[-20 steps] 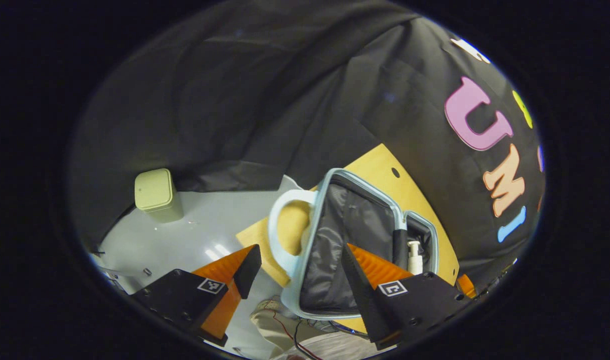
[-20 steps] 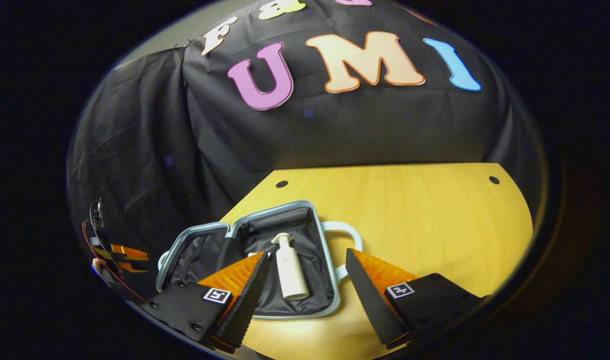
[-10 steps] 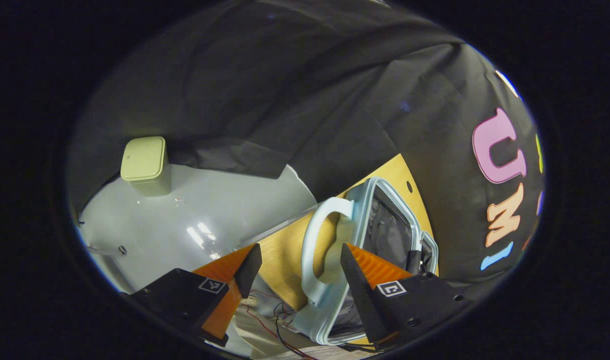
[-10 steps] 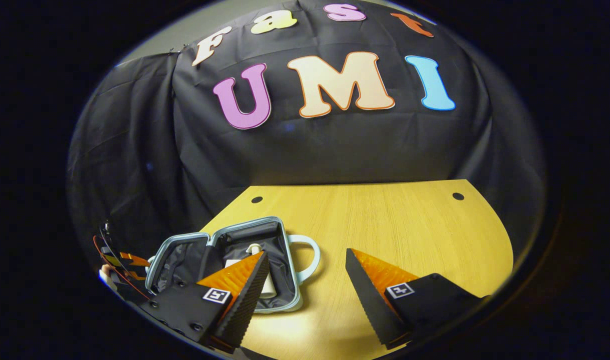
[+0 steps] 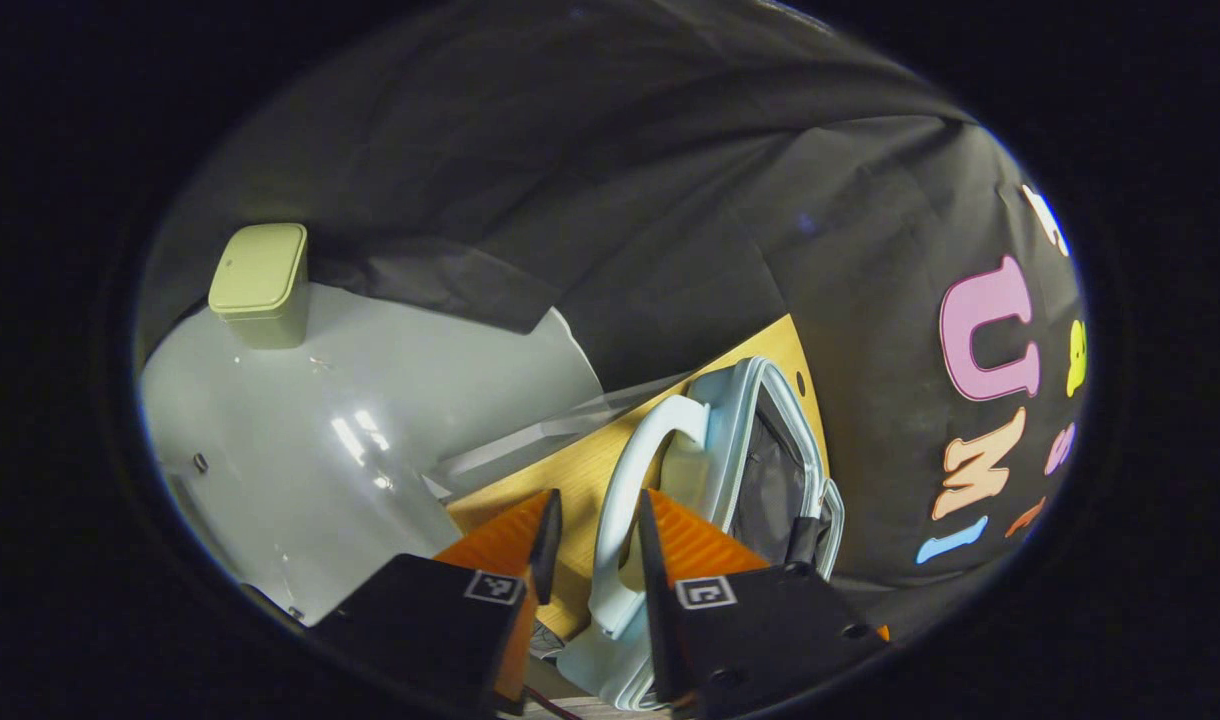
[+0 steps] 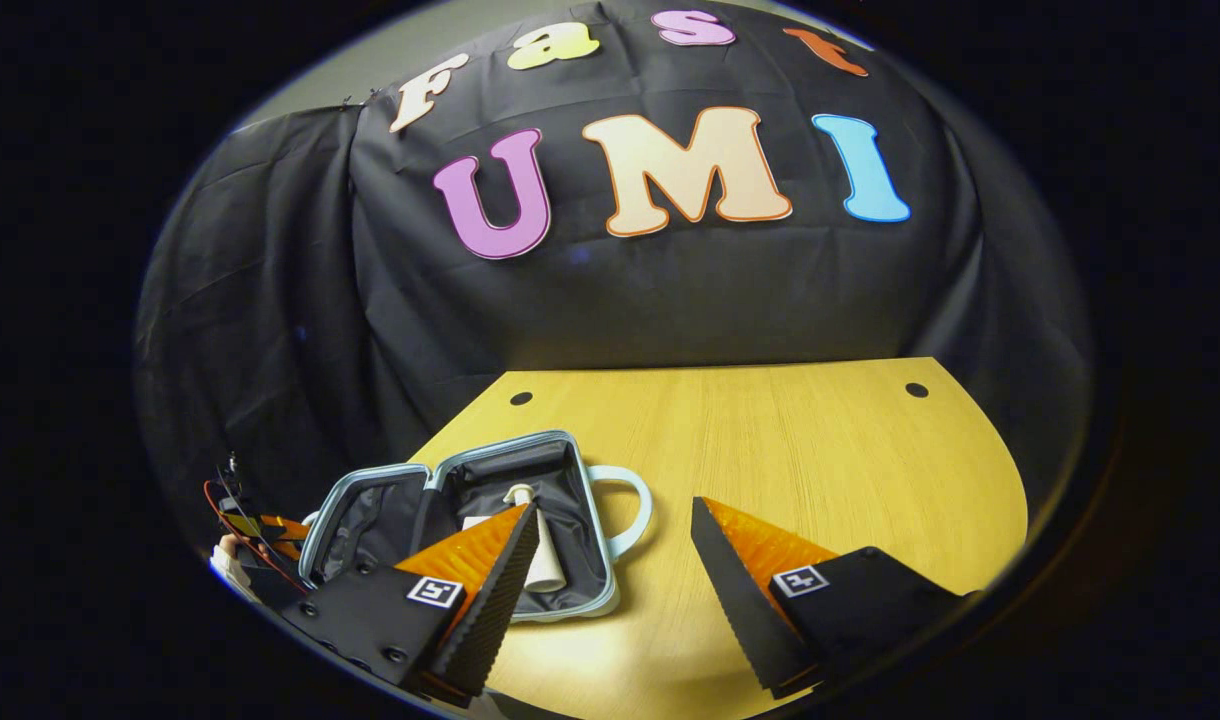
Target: First open the suitcase, pack the skin care products into it, and then close the suitcase.
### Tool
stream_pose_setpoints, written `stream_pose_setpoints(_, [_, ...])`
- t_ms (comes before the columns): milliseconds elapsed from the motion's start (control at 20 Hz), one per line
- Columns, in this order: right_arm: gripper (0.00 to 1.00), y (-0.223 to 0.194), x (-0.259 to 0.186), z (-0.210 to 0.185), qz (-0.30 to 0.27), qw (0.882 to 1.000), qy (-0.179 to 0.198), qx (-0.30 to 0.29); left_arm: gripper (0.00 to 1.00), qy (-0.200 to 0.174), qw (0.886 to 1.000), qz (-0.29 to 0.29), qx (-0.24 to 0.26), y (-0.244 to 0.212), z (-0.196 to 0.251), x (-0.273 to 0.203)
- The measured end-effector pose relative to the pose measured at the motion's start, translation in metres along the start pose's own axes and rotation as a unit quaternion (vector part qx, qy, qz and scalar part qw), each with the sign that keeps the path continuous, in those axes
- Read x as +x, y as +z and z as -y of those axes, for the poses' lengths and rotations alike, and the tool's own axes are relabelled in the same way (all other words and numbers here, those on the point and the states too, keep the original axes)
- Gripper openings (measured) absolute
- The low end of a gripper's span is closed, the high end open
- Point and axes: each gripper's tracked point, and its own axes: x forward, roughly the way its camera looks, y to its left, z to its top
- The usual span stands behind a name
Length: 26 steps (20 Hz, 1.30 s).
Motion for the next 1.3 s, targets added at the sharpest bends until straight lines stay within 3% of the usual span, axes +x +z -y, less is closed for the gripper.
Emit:
stream_pose_setpoints(100, [0.96, -0.002, 0.002, -0.002, -0.002, 1.0, 0.003, -0.007, 0.13, 0.005, 1.0, 0.001, 0.005, 0.0, 0.003, 0.0])
stream_pose_setpoints(150, [0.96, -0.003, 0.002, -0.002, -0.003, 1.0, 0.002, -0.012, 0.09, 0.009, 1.0, 0.002, 0.015, 0.001, 0.002, 0.001])
stream_pose_setpoints(500, [0.96, -0.008, -0.007, 0.008, -0.002, 1.0, -0.008, -0.029, 0.0, 0.001, 0.997, 0.006, 0.071, 0.002, 0.03, -0.017])
stream_pose_setpoints(900, [0.97, -0.01, -0.015, 0.041, 0.002, 1.0, -0.014, -0.026, 0.0, -0.06, 0.985, 0.052, 0.155, 0.013, 0.136, -0.082])
stream_pose_setpoints(1050, [0.97, -0.008, -0.016, 0.056, 0.005, 1.0, -0.01, -0.018, 0.0, -0.072, 0.974, 0.064, 0.204, 0.001, 0.183, -0.102])
stream_pose_setpoints(1100, [0.92, -0.008, -0.018, 0.061, 0.006, 1.0, -0.009, -0.015, 0.0, -0.073, 0.97, 0.066, 0.222, -0.005, 0.196, -0.105])
stream_pose_setpoints(1150, [0.97, -0.007, -0.018, 0.068, 0.007, 1.0, -0.007, -0.011, 0.0, -0.076, 0.966, 0.069, 0.237, -0.012, 0.212, -0.109])
stream_pose_setpoints(1250, [0.92, -0.004, -0.021, 0.083, 0.011, 1.0, -0.007, -0.007, 0.0, -0.075, 0.959, 0.068, 0.265, -0.027, 0.241, -0.116])
stream_pose_setpoints(1300, [0.96, -0.002, -0.021, 0.091, 0.013, 1.0, -0.008, -0.007, 0.0, -0.079, 0.955, 0.069, 0.277, -0.035, 0.256, -0.119])
